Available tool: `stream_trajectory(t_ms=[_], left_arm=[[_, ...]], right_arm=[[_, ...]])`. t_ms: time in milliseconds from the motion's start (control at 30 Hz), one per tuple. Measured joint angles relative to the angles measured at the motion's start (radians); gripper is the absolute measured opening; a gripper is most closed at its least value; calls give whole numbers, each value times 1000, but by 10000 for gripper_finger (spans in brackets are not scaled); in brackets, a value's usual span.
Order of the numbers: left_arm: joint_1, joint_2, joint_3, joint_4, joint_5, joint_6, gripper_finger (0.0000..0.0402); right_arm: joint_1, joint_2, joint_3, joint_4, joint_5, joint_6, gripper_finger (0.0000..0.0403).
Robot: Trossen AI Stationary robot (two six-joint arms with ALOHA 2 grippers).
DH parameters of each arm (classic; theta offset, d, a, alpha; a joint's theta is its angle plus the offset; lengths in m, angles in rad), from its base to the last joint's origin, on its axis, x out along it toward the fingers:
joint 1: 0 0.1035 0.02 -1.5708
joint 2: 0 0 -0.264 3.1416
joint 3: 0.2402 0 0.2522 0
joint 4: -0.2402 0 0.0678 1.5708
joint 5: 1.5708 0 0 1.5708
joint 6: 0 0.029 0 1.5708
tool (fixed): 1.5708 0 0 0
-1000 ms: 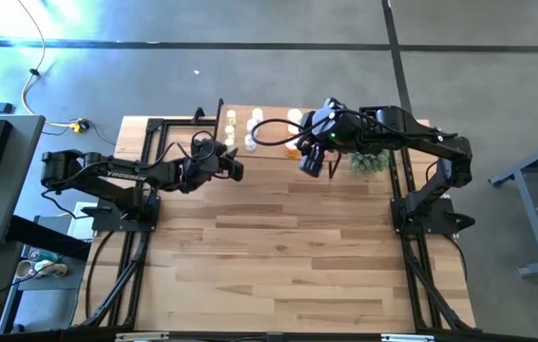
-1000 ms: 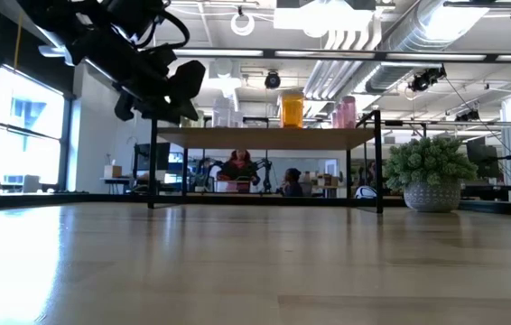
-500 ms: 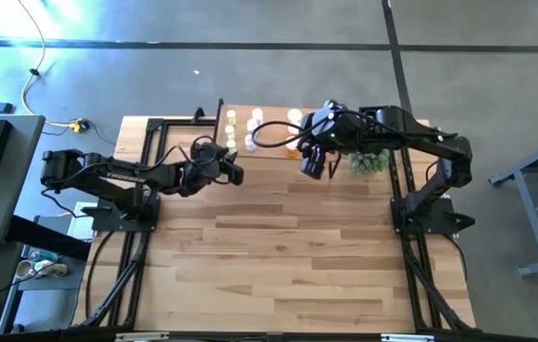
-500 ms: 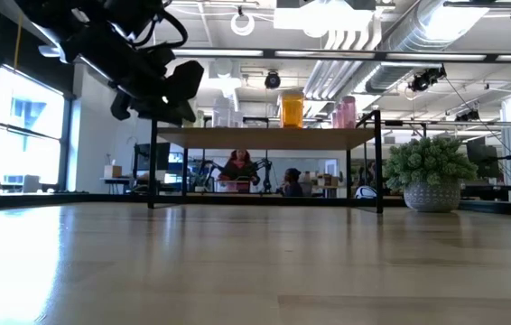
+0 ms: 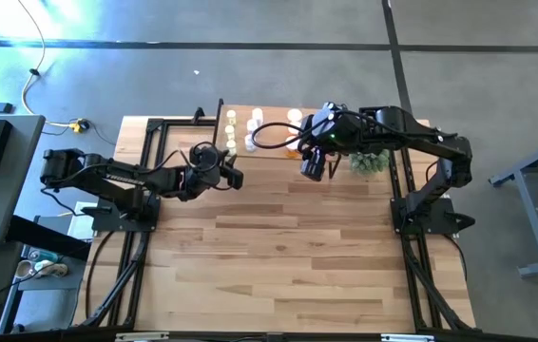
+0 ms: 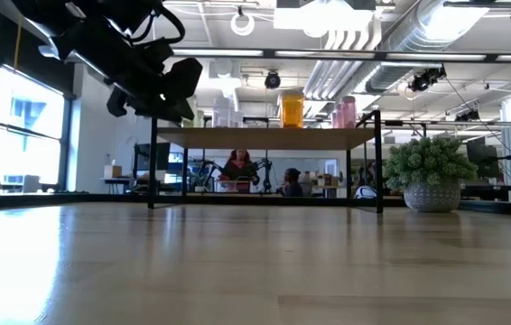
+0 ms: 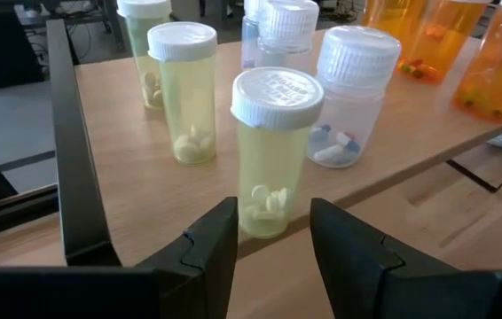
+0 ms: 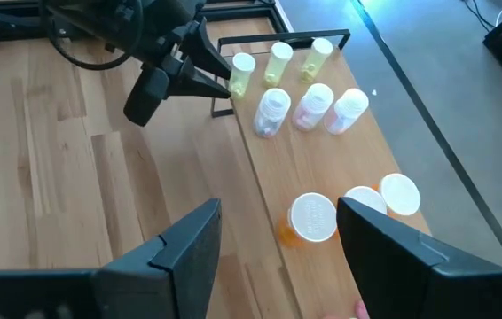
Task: Pick and place medicine bottles onto shelf by color
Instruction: Put the yellow pill bottle aligned with the other yellow pill bottle on the shelf
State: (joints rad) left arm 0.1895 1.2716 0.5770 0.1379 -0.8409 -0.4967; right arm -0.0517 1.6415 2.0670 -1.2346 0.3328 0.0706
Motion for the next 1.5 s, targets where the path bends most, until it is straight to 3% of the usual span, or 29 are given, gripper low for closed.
stream_trajectory(t_ms=[767,1300,1500], left_arm=[[-15,0,1,-72,-20,-67,131],[-137,-42,1,-121,-60,-95,131],[-210,-72,1,-208,11,-123,131]], right_arm=[[0,0,0,-5,-12,0,216],[0,0,0,-5,-12,0,216],[0,0,0,-4,-12,0,216]])
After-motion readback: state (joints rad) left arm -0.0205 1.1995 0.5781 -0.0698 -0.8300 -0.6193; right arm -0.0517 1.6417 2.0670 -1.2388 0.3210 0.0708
